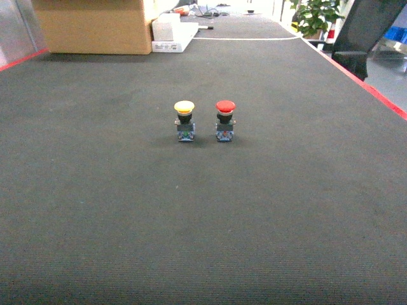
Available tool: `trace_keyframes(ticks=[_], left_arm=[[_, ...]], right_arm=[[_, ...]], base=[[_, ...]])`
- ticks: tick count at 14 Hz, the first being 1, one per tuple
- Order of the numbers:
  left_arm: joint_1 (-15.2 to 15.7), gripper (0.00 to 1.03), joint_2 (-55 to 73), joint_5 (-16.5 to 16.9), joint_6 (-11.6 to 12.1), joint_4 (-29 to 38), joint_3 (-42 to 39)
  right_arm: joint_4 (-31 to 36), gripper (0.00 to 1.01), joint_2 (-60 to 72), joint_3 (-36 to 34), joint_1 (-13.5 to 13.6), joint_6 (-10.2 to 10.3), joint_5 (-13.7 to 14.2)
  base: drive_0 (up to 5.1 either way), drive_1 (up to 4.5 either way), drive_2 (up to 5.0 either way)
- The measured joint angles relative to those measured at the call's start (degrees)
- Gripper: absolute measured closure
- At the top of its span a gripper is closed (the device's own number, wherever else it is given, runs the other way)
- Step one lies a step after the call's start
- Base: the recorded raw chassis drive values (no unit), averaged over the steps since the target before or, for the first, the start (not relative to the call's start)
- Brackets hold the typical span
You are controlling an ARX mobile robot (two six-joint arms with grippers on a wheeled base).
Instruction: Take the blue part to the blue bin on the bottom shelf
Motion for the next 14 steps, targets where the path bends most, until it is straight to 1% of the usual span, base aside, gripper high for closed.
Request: trace_keyframes(ticks=[7, 8, 9, 14], left_arm=[[0.1, 0.58, -0.5, -0.3, 0.0, 0.3, -0.1], [0.0, 0.58, -0.6, -0.3, 0.0, 0.2, -0.1], [0.0, 0.58, 0.1, -0.2, 0.0, -0.1, -0.1], [0.0, 0.58, 0.1, -0.2, 0.0, 0.0, -0.1]], right_arm=[[0.4, 0.03, 0.0, 0.0, 0.0, 0.0, -0.1], [-0.4, 0.03, 0.0, 0.0, 0.0, 0.0, -0.1], [0.3, 0.03, 0.0, 0.0, 0.0, 0.0, -0.1], [0.0, 0.03, 0.0, 0.0, 0.0, 0.0, 0.0]], base=[[0.0, 0.00, 0.0], [0.0, 0.00, 0.0], [0.0, 0.00, 0.0], [-1.7, -1.75, -1.7]])
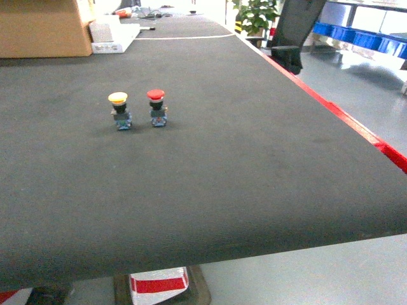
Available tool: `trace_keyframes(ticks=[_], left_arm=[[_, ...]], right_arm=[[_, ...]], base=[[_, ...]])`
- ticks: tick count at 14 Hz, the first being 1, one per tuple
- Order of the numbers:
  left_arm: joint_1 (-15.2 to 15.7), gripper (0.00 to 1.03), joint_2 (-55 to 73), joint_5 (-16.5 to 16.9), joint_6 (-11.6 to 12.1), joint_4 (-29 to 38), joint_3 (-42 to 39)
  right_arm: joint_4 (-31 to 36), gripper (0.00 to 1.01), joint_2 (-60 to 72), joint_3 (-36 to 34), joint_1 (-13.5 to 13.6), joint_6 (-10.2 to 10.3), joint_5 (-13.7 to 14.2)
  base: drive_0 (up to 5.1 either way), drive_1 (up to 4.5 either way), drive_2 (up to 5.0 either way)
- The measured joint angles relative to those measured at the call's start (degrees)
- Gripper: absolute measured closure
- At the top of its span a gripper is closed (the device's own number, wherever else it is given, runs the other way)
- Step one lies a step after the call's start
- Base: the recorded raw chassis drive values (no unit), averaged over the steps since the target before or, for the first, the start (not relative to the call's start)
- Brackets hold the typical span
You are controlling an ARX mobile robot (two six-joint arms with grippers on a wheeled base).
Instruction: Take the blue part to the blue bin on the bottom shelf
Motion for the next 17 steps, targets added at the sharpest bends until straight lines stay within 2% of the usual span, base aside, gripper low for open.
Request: trace_keyframes(ticks=[17], left_arm=[[0.0, 0.58, 0.0, 0.0, 0.0, 0.0, 0.0]], right_arm=[[0.0, 0.03, 0.0, 0.0, 0.0, 0.0, 0.0]], base=[[-1.7, -1.75, -1.7]])
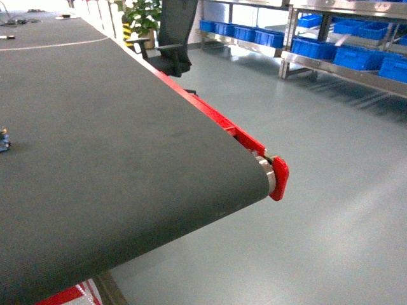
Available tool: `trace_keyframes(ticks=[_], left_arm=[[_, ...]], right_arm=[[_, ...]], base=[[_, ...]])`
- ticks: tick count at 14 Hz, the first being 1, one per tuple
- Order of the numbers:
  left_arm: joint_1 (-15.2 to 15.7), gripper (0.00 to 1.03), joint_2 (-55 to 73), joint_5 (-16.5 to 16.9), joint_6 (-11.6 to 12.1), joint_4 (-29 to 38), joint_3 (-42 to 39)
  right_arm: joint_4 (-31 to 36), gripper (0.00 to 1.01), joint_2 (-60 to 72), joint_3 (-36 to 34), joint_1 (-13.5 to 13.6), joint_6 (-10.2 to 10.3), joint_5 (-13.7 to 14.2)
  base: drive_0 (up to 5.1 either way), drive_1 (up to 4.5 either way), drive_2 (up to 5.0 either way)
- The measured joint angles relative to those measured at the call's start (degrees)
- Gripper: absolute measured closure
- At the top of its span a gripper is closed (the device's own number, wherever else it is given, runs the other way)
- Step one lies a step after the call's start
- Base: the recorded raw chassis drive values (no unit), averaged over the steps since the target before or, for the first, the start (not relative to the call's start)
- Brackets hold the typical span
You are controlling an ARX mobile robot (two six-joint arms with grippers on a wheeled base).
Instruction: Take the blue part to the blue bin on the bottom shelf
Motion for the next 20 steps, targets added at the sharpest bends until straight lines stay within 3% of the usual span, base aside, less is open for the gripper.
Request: trace_keyframes(ticks=[20], left_arm=[[0.0, 0.58, 0.0, 0.0, 0.0, 0.0, 0.0]], right_arm=[[0.0, 0.03, 0.0, 0.0, 0.0, 0.0, 0.0]], base=[[-1.7, -1.66, -1.7]])
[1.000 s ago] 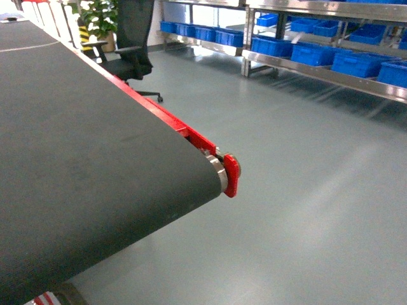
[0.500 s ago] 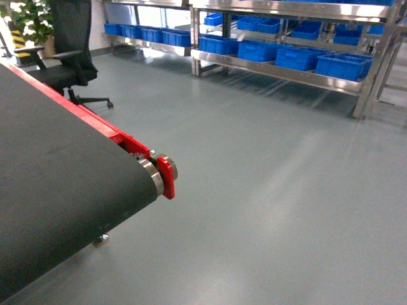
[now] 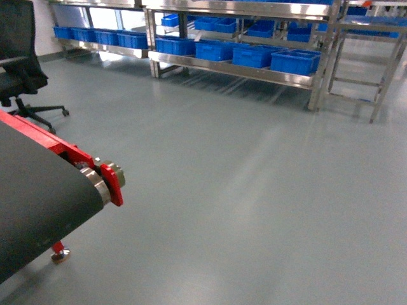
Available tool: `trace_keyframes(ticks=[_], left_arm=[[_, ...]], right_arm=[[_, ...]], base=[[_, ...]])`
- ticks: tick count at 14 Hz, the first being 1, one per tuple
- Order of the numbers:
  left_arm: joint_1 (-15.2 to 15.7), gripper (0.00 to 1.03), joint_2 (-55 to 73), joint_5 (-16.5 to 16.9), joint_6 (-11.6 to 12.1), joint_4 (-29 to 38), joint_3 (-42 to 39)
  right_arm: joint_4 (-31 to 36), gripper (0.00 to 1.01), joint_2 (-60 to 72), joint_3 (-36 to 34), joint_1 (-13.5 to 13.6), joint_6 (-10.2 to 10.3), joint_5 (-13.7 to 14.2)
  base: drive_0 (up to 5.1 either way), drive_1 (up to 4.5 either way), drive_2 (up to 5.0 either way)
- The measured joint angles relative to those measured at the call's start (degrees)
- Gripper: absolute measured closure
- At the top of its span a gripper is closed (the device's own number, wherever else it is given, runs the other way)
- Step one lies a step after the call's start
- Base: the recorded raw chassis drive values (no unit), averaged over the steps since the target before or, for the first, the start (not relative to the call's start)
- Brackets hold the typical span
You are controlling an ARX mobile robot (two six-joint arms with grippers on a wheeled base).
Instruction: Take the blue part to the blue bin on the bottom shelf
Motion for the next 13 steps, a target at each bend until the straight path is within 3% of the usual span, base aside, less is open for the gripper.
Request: trace_keyframes(ticks=[13], left_arm=[[0.0, 0.58, 0.0, 0.1, 0.0, 0.0, 0.0]], right_arm=[[0.0, 0.03, 0.0, 0.0, 0.0, 0.0, 0.0]], base=[[-1.7, -1.65, -1.7]])
